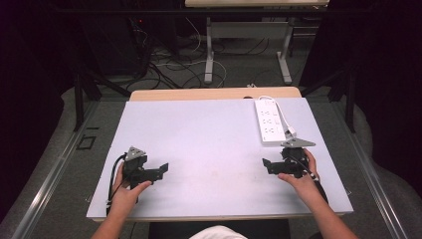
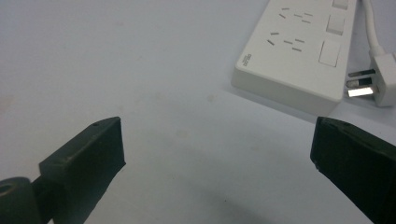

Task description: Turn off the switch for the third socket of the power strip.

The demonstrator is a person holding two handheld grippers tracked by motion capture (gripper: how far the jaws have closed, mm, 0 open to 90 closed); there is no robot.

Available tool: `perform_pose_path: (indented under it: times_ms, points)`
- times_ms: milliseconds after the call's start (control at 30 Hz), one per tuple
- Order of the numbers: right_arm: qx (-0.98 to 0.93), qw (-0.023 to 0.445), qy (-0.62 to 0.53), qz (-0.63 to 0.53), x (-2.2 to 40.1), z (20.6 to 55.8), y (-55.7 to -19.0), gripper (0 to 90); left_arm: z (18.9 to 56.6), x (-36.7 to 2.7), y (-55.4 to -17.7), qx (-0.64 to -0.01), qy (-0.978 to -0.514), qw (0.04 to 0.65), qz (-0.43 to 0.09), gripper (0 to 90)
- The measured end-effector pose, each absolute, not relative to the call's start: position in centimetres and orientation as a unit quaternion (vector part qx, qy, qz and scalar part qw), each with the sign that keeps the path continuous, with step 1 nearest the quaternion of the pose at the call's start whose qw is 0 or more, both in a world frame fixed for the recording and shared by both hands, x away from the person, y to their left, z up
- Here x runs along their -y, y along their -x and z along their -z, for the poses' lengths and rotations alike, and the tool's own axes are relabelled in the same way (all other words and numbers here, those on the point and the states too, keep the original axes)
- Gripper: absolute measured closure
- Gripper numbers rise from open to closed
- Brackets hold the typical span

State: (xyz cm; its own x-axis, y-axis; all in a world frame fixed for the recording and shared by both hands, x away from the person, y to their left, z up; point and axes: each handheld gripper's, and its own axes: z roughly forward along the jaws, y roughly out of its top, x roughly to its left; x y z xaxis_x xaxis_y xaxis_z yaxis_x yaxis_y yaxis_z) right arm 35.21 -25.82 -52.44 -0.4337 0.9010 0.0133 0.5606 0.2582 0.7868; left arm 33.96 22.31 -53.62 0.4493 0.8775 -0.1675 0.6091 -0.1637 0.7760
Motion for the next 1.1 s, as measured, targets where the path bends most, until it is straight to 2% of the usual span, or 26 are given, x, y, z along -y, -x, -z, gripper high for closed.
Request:
perform_pose_path:
  times_ms: [1100]
  points:
    - [-0.728,0.241,-0.513,-0.385,27.1,54.6,-34.8,2.4,53.7,-22.1,-34.0,-0.496,-0.747,0.410,-0.164,7.0]
